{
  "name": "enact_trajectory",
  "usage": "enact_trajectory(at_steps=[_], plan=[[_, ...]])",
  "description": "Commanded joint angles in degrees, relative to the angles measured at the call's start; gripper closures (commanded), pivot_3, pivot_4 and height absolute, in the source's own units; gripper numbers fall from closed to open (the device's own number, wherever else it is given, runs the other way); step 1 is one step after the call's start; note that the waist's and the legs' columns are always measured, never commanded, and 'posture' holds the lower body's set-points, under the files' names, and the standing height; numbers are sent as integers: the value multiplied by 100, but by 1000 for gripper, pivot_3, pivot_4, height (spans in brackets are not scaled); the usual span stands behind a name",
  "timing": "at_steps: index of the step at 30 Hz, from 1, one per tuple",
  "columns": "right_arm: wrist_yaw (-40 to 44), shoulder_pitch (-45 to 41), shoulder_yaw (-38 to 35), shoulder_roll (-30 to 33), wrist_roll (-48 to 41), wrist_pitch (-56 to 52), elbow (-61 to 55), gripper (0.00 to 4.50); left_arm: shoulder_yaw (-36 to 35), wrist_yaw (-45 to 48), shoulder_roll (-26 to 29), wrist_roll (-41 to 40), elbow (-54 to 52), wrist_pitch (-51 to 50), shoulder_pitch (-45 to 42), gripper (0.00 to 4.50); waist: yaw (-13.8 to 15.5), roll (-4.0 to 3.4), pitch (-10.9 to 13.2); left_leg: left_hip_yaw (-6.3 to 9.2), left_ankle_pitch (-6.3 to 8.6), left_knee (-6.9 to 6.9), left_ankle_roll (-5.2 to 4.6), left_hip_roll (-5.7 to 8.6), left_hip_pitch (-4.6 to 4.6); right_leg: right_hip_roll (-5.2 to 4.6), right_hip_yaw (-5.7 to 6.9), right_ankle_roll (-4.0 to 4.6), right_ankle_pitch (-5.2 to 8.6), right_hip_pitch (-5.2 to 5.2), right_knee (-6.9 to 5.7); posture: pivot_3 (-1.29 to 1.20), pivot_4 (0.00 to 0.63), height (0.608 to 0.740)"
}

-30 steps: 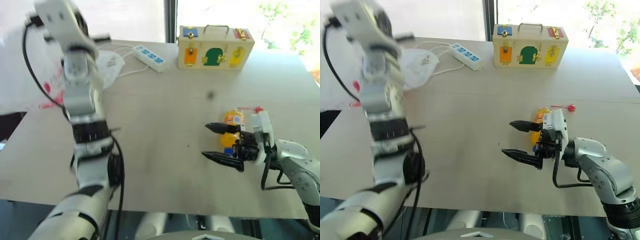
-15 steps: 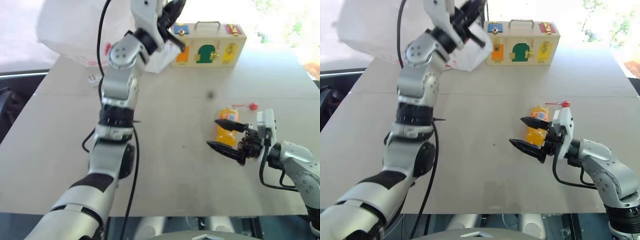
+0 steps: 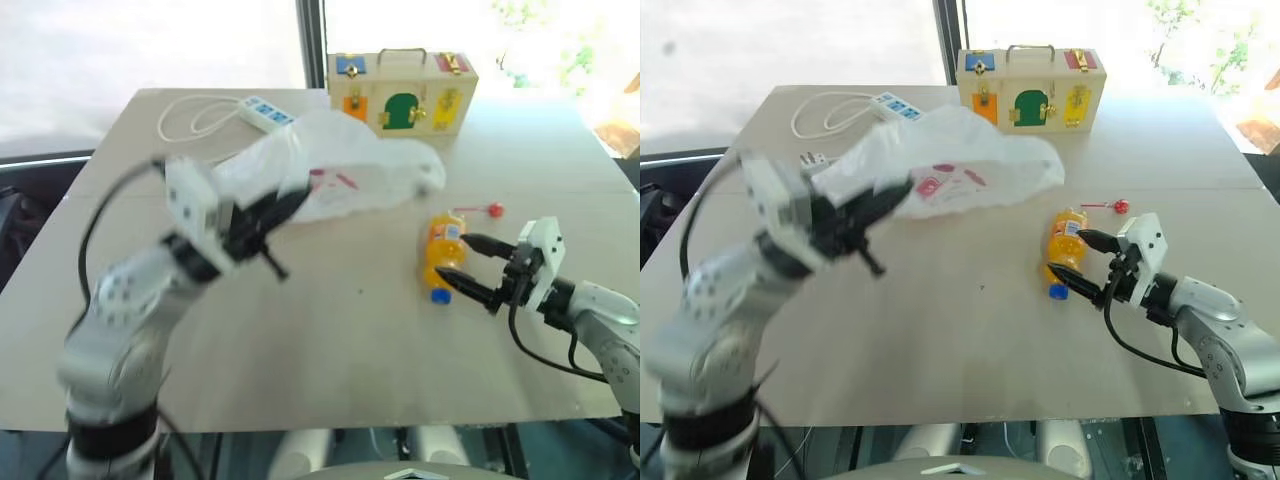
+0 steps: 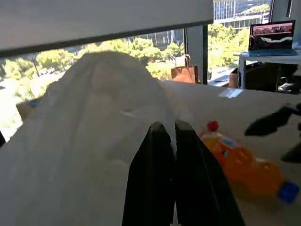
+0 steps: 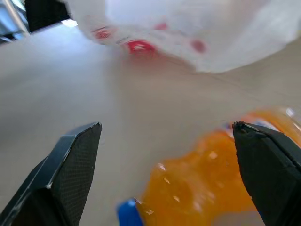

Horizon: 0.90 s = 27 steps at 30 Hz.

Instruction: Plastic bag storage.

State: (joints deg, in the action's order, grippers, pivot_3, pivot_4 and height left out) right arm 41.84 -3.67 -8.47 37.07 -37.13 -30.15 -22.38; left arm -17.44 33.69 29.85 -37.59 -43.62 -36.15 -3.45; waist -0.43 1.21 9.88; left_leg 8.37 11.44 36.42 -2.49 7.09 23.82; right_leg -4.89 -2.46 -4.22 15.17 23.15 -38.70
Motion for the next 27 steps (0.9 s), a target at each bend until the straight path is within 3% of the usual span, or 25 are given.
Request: enact_trajectory(at_steps=[1,5,13,16,22,27], plan=[[-248,31,-115,65,84,-207,-168,0,-478,-276,-281,-243,-799,254,1025,4420,53,0,0,-1,1,0,0,0,0,-1,0,0,0,0,1,0,150,740],[-904,-141,138,-57,-27,-1123,-431,0,-278,-512,-799,339,-856,907,2125,4420,131,-8,-5,-5,17,0,24,-7,-9,-2,0,5,3,-14,20,0,150,740],[-2132,-559,581,-277,487,-2316,-571,0,261,-538,-1417,888,-471,1934,2772,4420,134,-19,-15,-18,18,2,26,-22,-8,-4,15,22,12,-40,56,0,150,740],[-2650,-792,609,-737,539,-2627,-555,0,424,-343,-1448,990,-236,2293,3068,4420,124,-13,-22,-18,19,-7,23,-24,-7,-1,15,19,9,-40,72,0,150,740],[-3017,-1098,683,-1602,225,-3216,-804,0,330,-478,-1463,1107,229,2695,3027,4420,138,-24,-24,-13,20,-11,24,-28,-7,0,15,22,11,-40,71,0,150,740],[-3056,-1381,1300,-1606,750,-3138,-484,0,536,-581,-1468,1194,300,2764,2911,4420,115,-28,-22,-14,20,-12,22,-26,-3,0,32,10,3,-37,78,0,150,740]])
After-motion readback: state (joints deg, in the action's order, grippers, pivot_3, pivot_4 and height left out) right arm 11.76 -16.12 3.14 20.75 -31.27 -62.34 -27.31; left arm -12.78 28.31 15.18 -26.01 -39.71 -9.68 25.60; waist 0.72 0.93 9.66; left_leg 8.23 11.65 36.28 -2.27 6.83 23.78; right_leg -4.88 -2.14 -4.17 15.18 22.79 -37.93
